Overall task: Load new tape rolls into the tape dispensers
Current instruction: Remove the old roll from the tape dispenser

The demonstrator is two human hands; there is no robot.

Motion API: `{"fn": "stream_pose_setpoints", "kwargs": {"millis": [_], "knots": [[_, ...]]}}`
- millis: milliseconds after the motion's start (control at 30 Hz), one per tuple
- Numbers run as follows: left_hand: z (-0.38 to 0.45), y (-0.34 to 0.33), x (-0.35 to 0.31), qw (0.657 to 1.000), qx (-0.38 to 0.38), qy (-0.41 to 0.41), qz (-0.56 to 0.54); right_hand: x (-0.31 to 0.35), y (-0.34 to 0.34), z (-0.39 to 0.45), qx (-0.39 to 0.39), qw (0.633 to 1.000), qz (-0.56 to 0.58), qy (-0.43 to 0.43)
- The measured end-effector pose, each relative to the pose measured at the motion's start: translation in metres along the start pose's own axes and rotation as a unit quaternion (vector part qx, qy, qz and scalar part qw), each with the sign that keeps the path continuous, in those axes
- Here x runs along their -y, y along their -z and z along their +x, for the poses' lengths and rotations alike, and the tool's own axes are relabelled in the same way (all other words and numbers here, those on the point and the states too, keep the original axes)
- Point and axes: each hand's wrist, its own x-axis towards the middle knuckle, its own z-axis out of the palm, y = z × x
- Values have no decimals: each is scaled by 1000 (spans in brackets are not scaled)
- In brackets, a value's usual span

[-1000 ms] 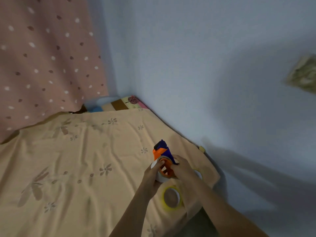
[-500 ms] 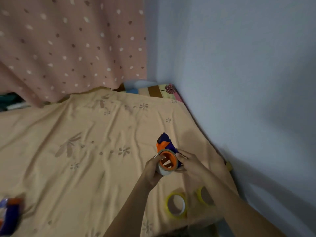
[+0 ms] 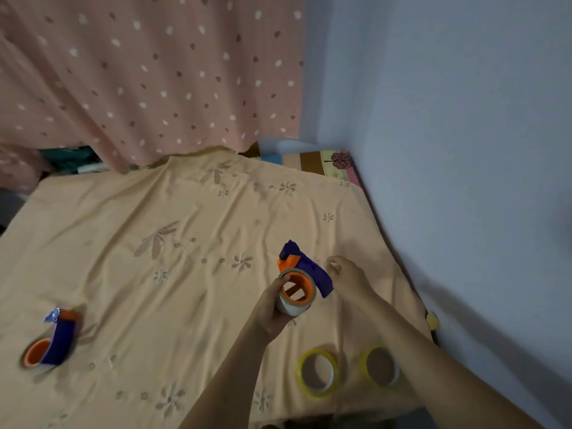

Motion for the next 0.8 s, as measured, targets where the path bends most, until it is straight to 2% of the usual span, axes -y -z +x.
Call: {"fn": "stream_pose_setpoints", "kwargs": {"millis": [33,67,167,233,333,433,600,800], "knots": [[-1,0,-2,1000,-2,-4,1,7,-4,-4,-30,999,-32,32],[-1,1,-5,1000,-1,-9,0,14,-8,-8,-22,997,-43,67],[1,2,-11,1000,22,-17,10,32,-26,-18,139,979,-116,96],[1,1,-12,1000,22,-2,3,38,-35,-20,187,963,-173,91],[5,6,-10,999,-7,34,-33,38,-38,-18,156,966,-175,111],[9,14,-16,999,-18,40,4,33,-37,-16,126,973,-139,136],[13,22,-25,998,-24,45,39,32,-35,-12,127,973,-121,150],[21,34,-31,989,-74,-10,130,33,-35,-6,119,981,-83,130]]}}
